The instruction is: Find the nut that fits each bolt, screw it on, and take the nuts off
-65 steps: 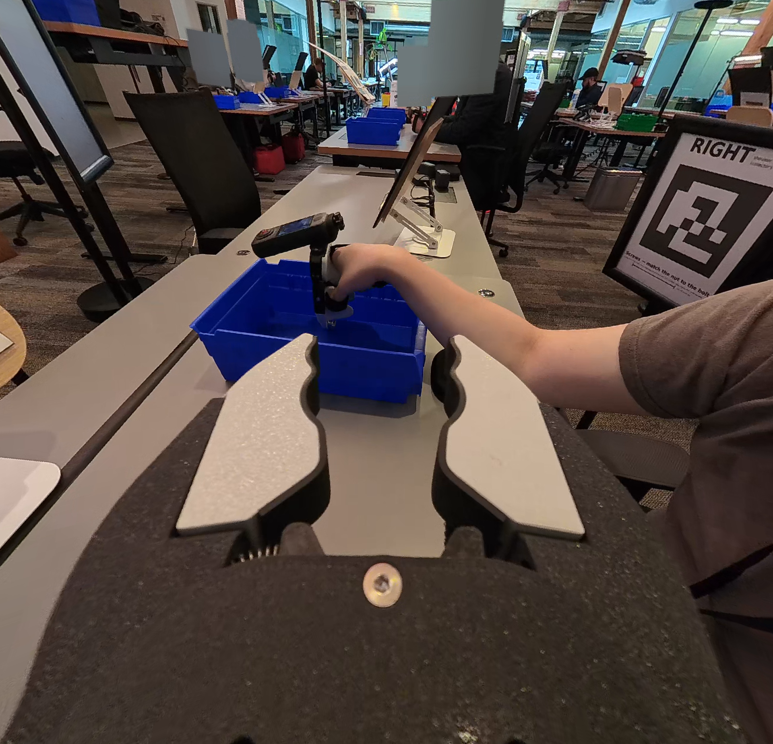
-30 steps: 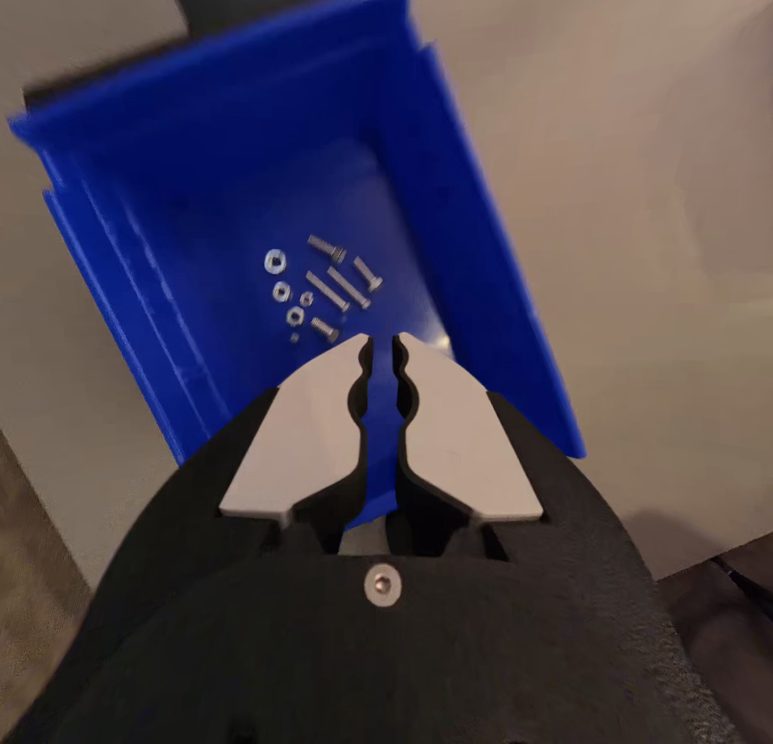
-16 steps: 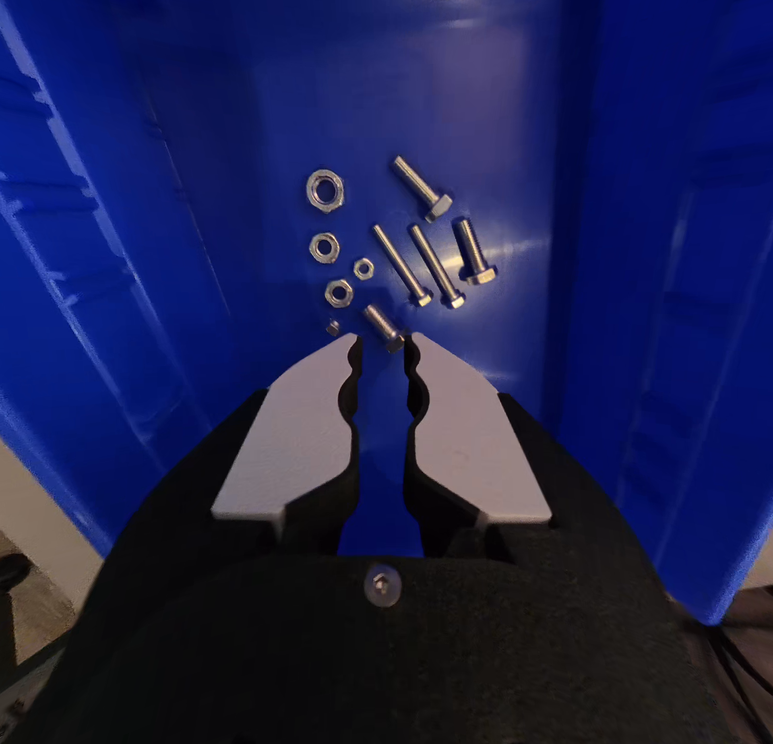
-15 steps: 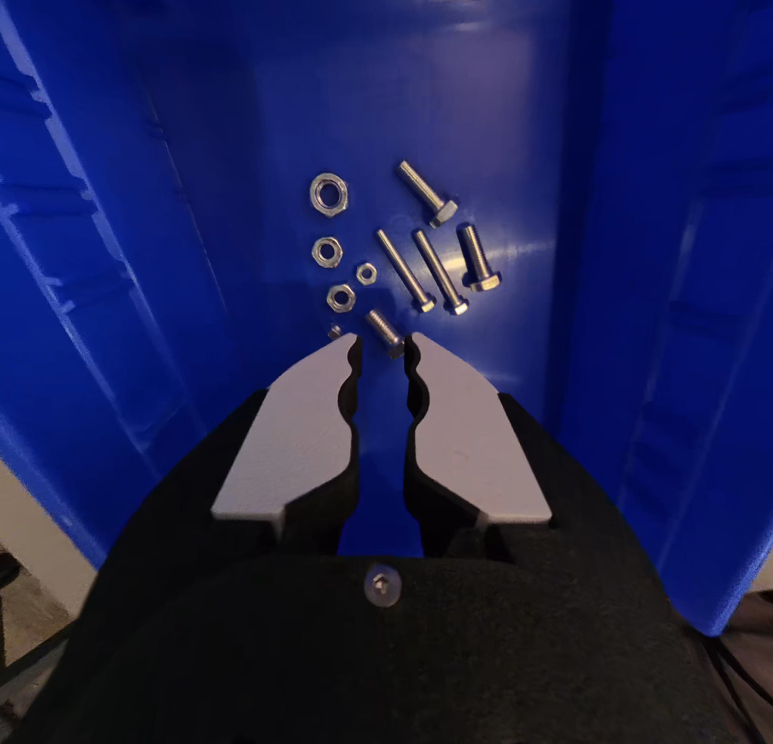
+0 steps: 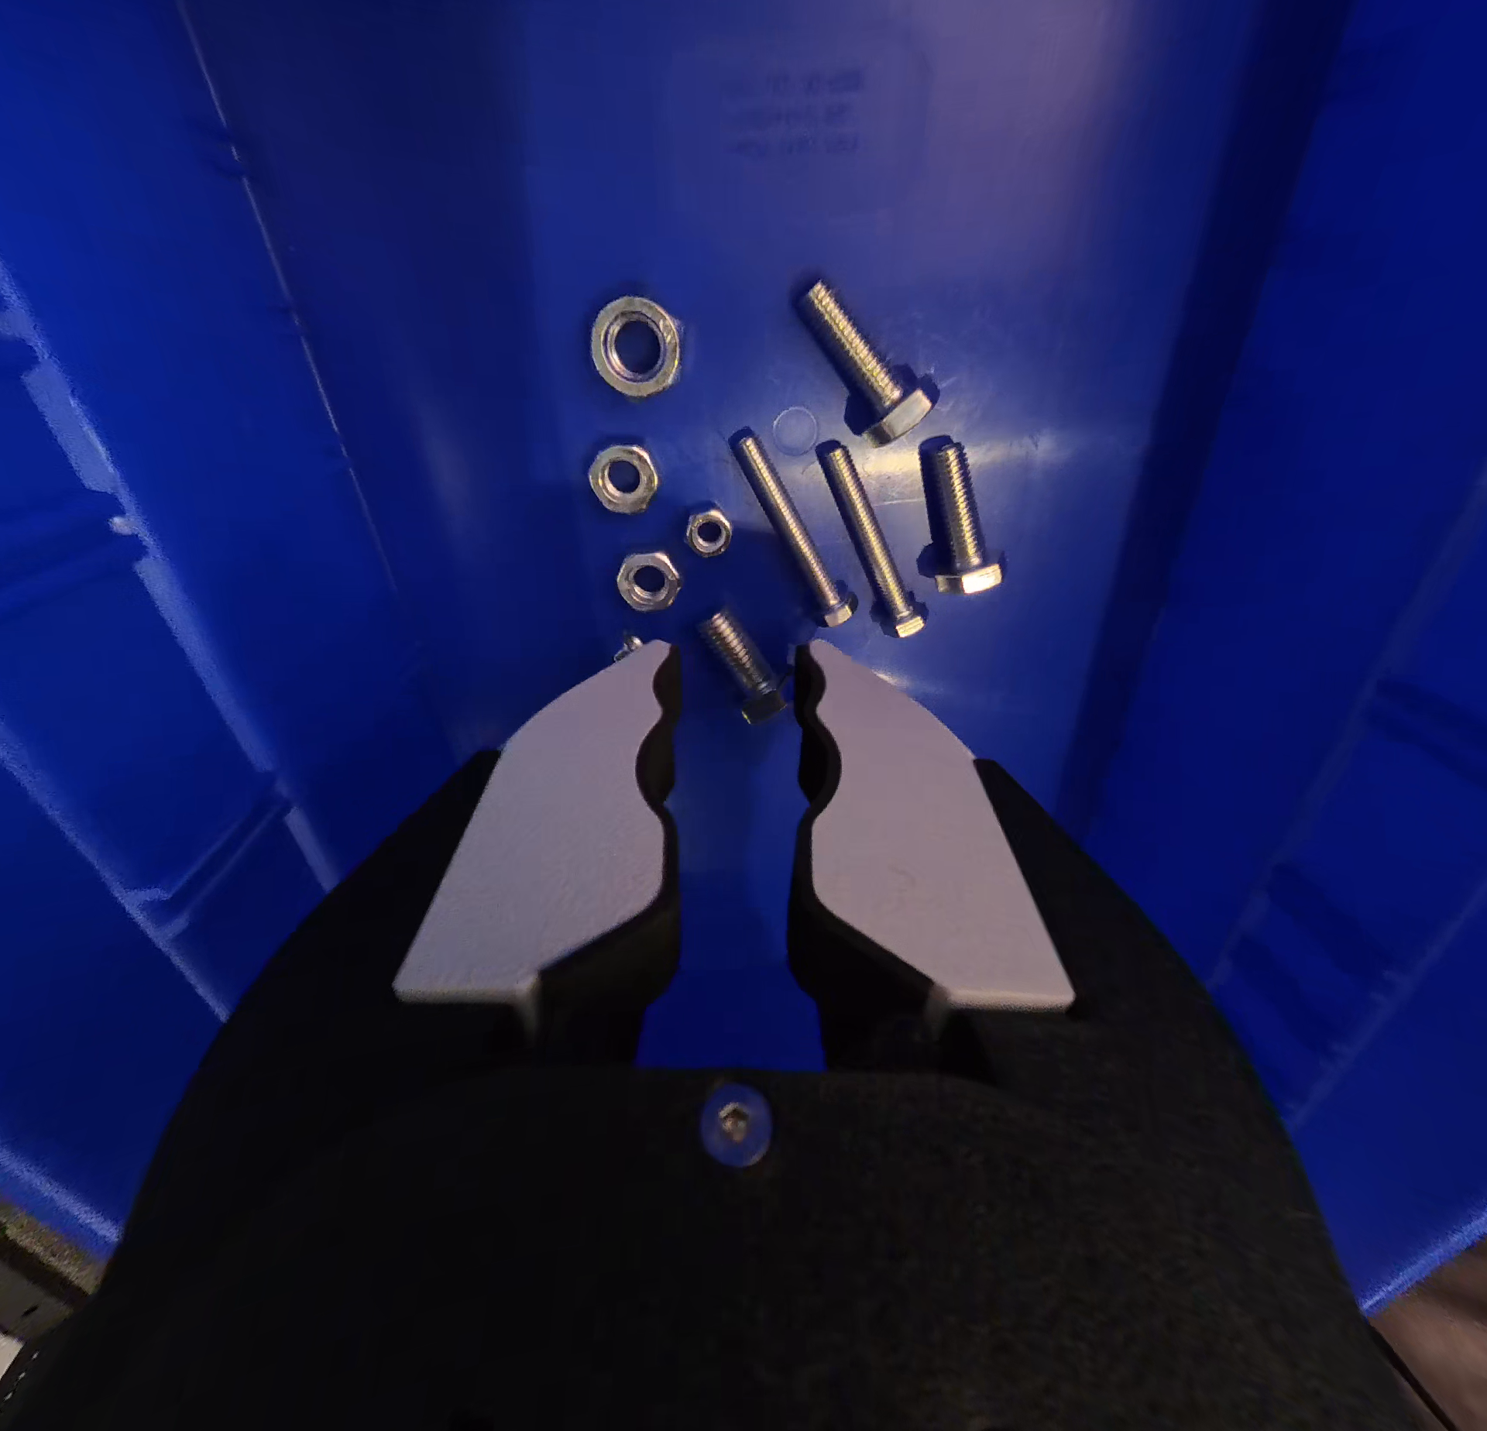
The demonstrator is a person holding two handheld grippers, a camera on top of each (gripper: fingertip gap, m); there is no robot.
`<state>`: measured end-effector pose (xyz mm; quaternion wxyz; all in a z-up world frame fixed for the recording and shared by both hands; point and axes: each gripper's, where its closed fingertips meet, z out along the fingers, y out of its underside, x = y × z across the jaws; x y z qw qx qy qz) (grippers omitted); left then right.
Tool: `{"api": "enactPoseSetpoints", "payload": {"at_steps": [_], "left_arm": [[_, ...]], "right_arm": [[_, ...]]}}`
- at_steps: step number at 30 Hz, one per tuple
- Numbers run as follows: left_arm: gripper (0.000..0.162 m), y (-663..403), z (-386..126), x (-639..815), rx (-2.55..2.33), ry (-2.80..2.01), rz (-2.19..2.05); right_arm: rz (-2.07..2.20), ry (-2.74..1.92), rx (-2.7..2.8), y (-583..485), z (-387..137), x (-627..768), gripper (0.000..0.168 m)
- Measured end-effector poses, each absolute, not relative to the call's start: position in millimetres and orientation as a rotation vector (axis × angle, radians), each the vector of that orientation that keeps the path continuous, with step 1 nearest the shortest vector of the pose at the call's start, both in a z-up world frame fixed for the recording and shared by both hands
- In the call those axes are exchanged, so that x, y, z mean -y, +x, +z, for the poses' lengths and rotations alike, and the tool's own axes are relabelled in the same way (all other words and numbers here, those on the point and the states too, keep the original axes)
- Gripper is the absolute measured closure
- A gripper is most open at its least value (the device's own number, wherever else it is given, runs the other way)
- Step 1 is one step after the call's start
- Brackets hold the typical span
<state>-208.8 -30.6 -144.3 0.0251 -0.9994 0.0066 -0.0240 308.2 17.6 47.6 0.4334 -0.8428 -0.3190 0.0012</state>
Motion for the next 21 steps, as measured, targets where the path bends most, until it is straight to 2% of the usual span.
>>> {"api": "enactPoseSetpoints", "payload": {"at_steps": [7, 14, 17, 21], "left_arm": [[0.146, -209.6, -148.8, 30.5, -0.001, -3.108, -0.072], [0.149, -206.5, -149.8, 36.1, -0.116, -3.155, -0.047], [0.150, -202.2, -135.6, 32.5, -0.143, -3.096, -0.101], [0.152, -187.1, -91.0, 20.8, -0.229, -2.879, -0.237]], "right_arm": [[-0.025, -2.116, 0.809, 309.0, 43.5, -17.8, 0.126], [-0.049, -2.127, 0.817, 310.2, 41.0, -18.2, 0.126], [-0.063, -2.126, 0.810, 311.6, 41.5, -19.3, 0.126], [-0.064, -2.118, 0.807, 310.3, 42.6, -20.4, 0.126]]}}
